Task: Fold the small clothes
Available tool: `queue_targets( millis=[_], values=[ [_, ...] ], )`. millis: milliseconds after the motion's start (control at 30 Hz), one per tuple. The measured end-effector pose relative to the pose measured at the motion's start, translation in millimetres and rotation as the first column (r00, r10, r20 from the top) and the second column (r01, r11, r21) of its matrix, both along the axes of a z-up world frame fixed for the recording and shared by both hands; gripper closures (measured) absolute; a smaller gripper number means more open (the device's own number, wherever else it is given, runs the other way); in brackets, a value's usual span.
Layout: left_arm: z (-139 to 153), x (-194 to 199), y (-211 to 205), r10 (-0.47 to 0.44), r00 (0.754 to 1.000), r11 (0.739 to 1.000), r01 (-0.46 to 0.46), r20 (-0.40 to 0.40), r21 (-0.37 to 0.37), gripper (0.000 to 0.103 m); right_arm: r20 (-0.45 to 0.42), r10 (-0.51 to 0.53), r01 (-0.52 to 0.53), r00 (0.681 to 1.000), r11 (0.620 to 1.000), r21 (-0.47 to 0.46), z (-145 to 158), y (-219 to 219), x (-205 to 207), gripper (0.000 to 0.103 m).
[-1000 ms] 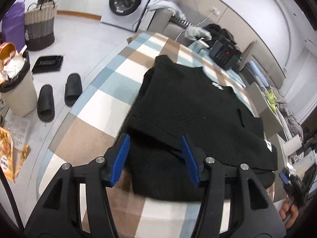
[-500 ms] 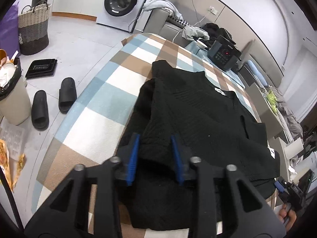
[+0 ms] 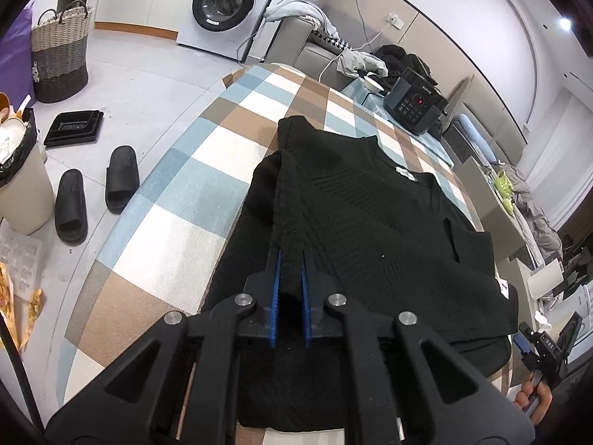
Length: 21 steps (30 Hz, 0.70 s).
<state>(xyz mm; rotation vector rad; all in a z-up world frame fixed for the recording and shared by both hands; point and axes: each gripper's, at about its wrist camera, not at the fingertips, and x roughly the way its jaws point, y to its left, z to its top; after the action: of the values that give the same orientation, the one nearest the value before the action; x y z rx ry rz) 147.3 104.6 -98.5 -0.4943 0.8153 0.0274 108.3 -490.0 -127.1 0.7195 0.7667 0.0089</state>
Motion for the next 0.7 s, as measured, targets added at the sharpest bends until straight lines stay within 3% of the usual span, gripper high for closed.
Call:
queue_targets(
  millis=[133, 267, 300, 533, 700],
  values=[
    [-2.7, 1.3, 0.2, 0.004, 1.0, 1.0, -0.004, -0.007, 0.0, 0.096, 0.008, 0.026, -0.026, 1.0, 0.999, -0.042, -2.3, 6.2, 13.0, 0.053],
    [-1.1, 0.7, -2.0, 0.003, 1.0, 1.0, -0.003, 0.011, 0.01, 0.097, 0.029, 0.081, -0.077, 0.996, 0.991, -0.109, 3.9, 17.6, 20.5, 0.094],
    [-0.1, -0.3, -2.5, 0.003, 1.0, 1.0, -0.004, 0.016, 0.012, 0.097, 0.046, 0.095, -0.089, 0.994, 0.988, -0.123, 7.9, 20.4, 20.0, 0.096],
    [18.8, -3.1, -0.6, 0.015, 0.998, 1.0, -0.014, 0.059, -0.013, 0.098, 0.177, 0.082, -0.071, 0.981, 0.995, -0.069, 50.3, 17.5, 14.1, 0.098],
    [42.5, 10.0, 8.6, 0.032, 0.994, 0.999, -0.027, 0.104, -0.045, 0.098, 0.241, 0.037, -0.03, 0.97, 0.999, -0.032, 83.1, 17.5, 36.8, 0.098]
  ],
)
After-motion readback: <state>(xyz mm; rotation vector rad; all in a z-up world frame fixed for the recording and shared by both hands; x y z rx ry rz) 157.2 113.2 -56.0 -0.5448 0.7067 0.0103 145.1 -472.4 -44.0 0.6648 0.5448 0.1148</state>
